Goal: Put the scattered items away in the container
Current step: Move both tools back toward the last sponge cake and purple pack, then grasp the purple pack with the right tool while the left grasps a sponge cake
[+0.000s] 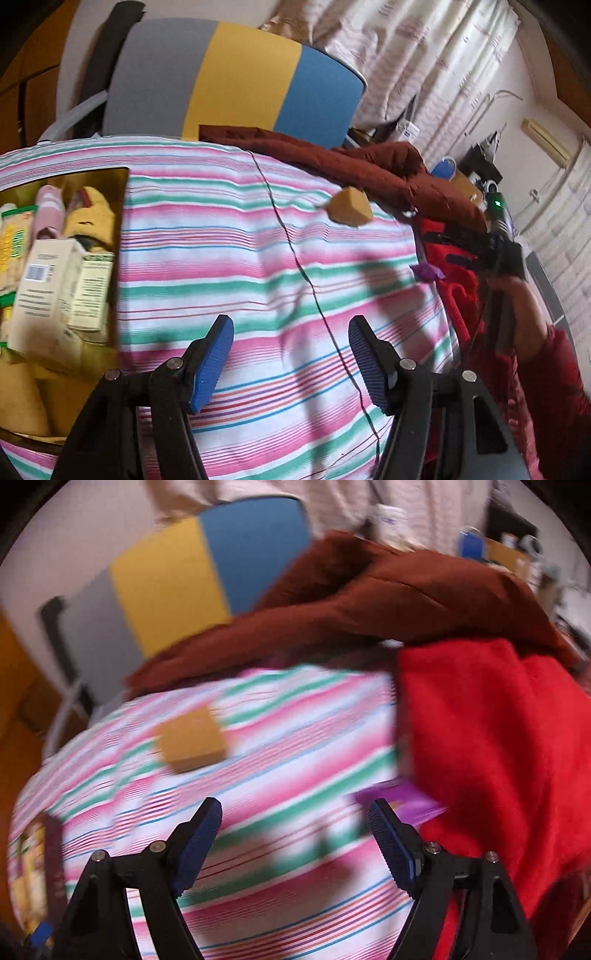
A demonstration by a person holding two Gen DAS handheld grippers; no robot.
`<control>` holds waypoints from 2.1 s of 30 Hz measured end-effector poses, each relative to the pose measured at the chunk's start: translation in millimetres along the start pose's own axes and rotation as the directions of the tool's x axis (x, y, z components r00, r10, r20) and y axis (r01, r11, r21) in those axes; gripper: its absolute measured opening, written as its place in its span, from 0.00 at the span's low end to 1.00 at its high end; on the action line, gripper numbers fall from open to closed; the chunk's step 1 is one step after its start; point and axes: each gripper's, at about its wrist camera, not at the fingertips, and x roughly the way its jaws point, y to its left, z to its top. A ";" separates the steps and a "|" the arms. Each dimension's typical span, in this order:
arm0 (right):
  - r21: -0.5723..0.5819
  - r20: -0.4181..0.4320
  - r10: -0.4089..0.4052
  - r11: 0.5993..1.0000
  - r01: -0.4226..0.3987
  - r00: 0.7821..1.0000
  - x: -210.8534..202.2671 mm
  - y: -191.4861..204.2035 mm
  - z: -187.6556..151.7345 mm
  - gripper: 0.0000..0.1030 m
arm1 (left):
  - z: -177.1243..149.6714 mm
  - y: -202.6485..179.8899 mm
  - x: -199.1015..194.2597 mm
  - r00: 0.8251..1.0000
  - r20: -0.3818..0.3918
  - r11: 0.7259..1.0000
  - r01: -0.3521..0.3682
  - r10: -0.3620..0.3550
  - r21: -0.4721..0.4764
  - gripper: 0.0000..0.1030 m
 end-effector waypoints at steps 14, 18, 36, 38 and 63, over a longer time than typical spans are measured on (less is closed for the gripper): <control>0.008 -0.160 -0.065 0.998 0.067 0.985 60.4 -46.9 -7.9 0.54 | -1.1 -16.6 41.6 0.996 -0.093 1.000 -0.004 0.005 0.010 0.64; 0.007 -0.154 -0.060 0.998 0.061 0.986 61.0 -49.1 -8.9 0.49 | 5.8 -25.2 55.8 0.995 -0.096 1.000 -0.007 0.010 0.027 0.64; 0.011 -0.173 0.156 0.988 -0.157 0.972 68.4 -28.0 -10.5 0.41 | 103.3 -88.2 176.2 0.989 -0.121 0.982 -0.068 0.090 0.178 0.64; 0.014 -0.176 0.161 0.987 -0.161 0.971 68.8 -27.2 -10.7 0.41 | 118.6 -99.9 190.1 0.992 -0.096 0.967 -0.060 0.087 0.247 0.64; 0.016 -0.183 0.168 0.986 -0.168 0.969 73.0 -26.6 -7.7 0.42 | 119.9 -117.8 246.5 0.992 -0.045 0.862 -0.082 0.120 0.500 0.49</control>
